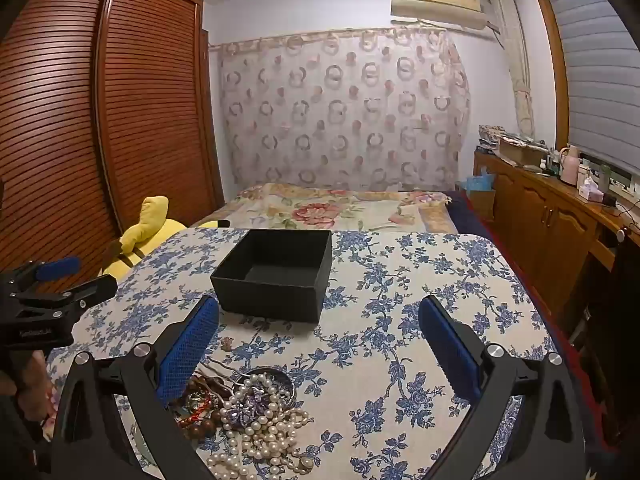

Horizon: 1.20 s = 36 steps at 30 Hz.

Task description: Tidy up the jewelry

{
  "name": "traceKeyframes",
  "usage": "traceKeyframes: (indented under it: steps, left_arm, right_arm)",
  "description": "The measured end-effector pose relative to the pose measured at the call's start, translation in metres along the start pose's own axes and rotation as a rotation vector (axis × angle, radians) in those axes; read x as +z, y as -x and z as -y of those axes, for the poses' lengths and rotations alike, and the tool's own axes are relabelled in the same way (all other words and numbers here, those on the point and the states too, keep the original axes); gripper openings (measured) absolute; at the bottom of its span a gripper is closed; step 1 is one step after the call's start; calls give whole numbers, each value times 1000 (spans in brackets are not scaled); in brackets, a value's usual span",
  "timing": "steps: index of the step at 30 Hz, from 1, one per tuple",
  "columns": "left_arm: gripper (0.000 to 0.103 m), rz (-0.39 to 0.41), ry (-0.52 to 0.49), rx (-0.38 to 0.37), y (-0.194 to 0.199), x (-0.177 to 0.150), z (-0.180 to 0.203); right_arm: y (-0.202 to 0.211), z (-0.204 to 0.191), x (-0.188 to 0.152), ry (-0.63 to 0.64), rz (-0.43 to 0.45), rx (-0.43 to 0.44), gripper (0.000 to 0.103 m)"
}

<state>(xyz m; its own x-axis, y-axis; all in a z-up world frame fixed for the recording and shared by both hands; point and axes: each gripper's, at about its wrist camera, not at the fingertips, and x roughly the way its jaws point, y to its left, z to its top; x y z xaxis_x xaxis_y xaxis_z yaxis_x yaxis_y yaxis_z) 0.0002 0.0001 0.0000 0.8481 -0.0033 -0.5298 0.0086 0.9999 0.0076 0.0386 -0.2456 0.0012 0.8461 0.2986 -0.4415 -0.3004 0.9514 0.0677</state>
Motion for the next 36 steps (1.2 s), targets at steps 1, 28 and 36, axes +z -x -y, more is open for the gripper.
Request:
traceKeyframes:
  steps: [1,28,36]
  left_arm:
    - [95,1,6,-2,0,0,0]
    - [95,14,3,-14,1,1,4]
    - [95,16,2,-14,0,1,6]
  right_arm:
    - [0,0,0,0,-1,0,101]
    - [0,-2,1,-5,0,4,100]
    - [3,-1,2,-2,-5,7,101]
